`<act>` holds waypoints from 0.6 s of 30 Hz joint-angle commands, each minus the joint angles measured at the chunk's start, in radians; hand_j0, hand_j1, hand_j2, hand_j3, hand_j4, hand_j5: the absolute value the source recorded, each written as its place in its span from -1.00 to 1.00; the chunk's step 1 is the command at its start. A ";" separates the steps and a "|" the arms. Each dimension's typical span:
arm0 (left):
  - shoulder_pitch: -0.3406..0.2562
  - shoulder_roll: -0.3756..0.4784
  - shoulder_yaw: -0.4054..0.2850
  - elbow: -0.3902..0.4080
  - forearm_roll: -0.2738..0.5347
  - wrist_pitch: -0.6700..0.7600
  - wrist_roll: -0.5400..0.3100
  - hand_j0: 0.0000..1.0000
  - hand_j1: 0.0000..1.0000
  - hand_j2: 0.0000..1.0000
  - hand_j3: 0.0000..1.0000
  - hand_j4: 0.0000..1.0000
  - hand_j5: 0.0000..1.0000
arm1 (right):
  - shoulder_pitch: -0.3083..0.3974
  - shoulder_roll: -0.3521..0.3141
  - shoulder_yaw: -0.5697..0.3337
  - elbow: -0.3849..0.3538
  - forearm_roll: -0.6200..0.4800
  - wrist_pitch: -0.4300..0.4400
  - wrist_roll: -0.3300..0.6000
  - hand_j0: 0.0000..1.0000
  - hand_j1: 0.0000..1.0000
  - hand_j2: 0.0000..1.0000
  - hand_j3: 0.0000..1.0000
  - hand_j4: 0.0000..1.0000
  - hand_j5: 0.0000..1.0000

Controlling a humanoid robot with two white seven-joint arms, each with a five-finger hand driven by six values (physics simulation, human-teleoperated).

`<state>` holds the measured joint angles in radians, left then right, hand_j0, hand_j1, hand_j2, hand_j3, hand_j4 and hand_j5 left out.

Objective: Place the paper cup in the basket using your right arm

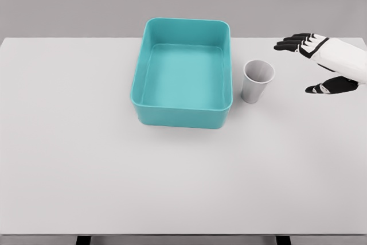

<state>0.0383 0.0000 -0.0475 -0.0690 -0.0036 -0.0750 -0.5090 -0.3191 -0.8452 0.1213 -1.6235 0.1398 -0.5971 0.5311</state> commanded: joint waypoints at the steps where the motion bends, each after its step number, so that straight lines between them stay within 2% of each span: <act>1: 0.000 0.000 0.000 0.000 0.001 0.000 0.000 1.00 1.00 1.00 1.00 1.00 1.00 | 0.000 0.002 -0.002 0.002 -0.003 0.000 -0.002 1.00 1.00 1.00 1.00 1.00 1.00; 2: 0.000 0.000 0.000 0.000 0.001 0.000 0.000 1.00 1.00 1.00 1.00 1.00 1.00 | -0.002 0.000 0.000 0.013 -0.005 -0.003 -0.003 1.00 1.00 1.00 1.00 1.00 1.00; 4: 0.000 0.000 0.000 0.000 0.001 0.000 0.000 1.00 1.00 1.00 1.00 1.00 1.00 | -0.029 0.011 0.018 0.105 -0.031 -0.003 -0.011 1.00 1.00 1.00 1.00 1.00 1.00; 6: 0.000 0.000 0.000 0.000 0.001 0.000 0.000 1.00 1.00 1.00 1.00 1.00 1.00 | -0.052 0.041 0.093 0.174 -0.153 0.023 -0.010 1.00 1.00 1.00 1.00 1.00 1.00; 8: 0.000 0.000 0.000 0.000 0.001 0.000 0.000 1.00 1.00 1.00 1.00 1.00 1.00 | -0.067 0.083 0.142 0.249 -0.209 0.027 -0.017 1.00 1.00 1.00 1.00 1.00 1.00; 9: 0.000 0.000 0.000 0.000 0.001 0.000 0.000 1.00 1.00 1.00 1.00 1.00 1.00 | -0.081 0.075 0.185 0.278 -0.287 0.026 -0.088 1.00 1.00 1.00 1.00 1.00 1.00; 10: 0.000 0.000 0.000 0.000 0.001 0.000 0.000 1.00 1.00 1.00 1.00 1.00 1.00 | -0.080 0.077 0.202 0.298 -0.316 0.020 -0.143 1.00 1.00 1.00 1.00 1.00 1.00; 13: 0.000 0.000 0.000 0.000 0.001 0.000 0.000 1.00 1.00 1.00 1.00 1.00 1.00 | -0.086 0.080 0.265 0.326 -0.347 0.005 -0.237 1.00 1.00 1.00 1.00 1.00 1.00; 18: 0.000 0.000 0.000 0.000 0.001 0.000 0.000 1.00 1.00 1.00 1.00 1.00 1.00 | -0.052 0.094 0.294 0.338 -0.348 0.013 -0.238 1.00 1.00 1.00 1.00 1.00 1.00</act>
<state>0.0383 0.0000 -0.0474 -0.0691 -0.0036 -0.0749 -0.5090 -0.3636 -0.7573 0.3985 -1.2954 -0.1916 -0.5872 0.3064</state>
